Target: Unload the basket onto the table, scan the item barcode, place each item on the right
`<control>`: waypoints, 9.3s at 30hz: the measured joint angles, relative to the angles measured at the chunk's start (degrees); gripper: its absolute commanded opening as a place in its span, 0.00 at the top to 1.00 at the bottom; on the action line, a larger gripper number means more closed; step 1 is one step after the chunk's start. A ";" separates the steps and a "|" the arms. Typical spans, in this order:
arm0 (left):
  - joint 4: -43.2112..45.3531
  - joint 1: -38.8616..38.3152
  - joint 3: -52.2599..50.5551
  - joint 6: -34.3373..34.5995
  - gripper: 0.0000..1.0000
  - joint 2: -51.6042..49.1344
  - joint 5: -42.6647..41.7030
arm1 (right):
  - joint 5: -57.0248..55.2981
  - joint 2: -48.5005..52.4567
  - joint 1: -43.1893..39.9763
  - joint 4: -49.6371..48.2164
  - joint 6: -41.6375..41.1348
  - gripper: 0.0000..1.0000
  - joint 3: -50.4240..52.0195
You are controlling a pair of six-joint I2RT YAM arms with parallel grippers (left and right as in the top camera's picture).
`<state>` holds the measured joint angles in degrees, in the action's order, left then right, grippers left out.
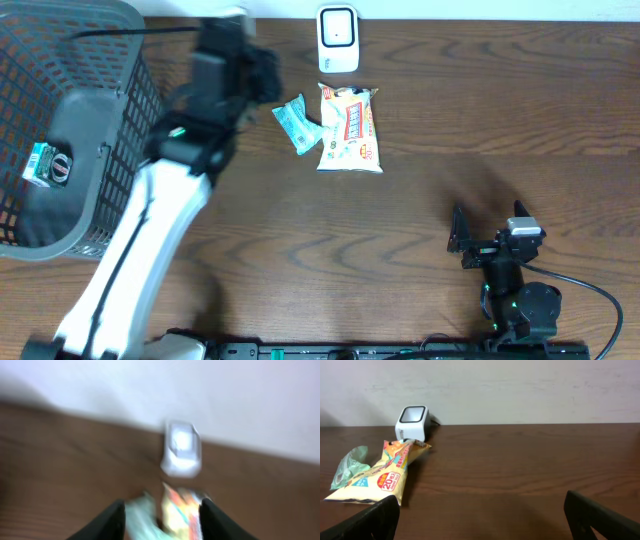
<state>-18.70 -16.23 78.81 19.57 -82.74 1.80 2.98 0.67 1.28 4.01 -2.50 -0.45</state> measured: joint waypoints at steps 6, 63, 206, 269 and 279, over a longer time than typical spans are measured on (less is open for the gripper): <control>-5.92 12.35 0.72 -3.30 0.34 11.56 14.47 | 0.00 0.00 0.00 0.00 0.00 0.01 0.00; -5.38 49.99 0.72 -40.79 0.29 -28.44 7.15 | 0.00 0.00 0.00 0.02 0.00 0.01 0.00; 4.50 -8.46 1.49 9.14 0.81 -17.35 -27.39 | 0.02 0.00 0.00 0.00 0.00 0.01 0.00; 15.50 -17.14 2.03 19.17 0.76 -31.85 -22.32 | 0.00 0.00 0.00 0.00 0.00 0.01 0.00; 1.09 -18.05 2.16 25.64 0.88 -31.63 -13.99 | 0.00 0.00 0.00 0.00 0.00 0.01 0.00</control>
<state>-17.61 -34.28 80.97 45.21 -114.37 -12.19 2.98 0.67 1.28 4.01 -2.50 -0.45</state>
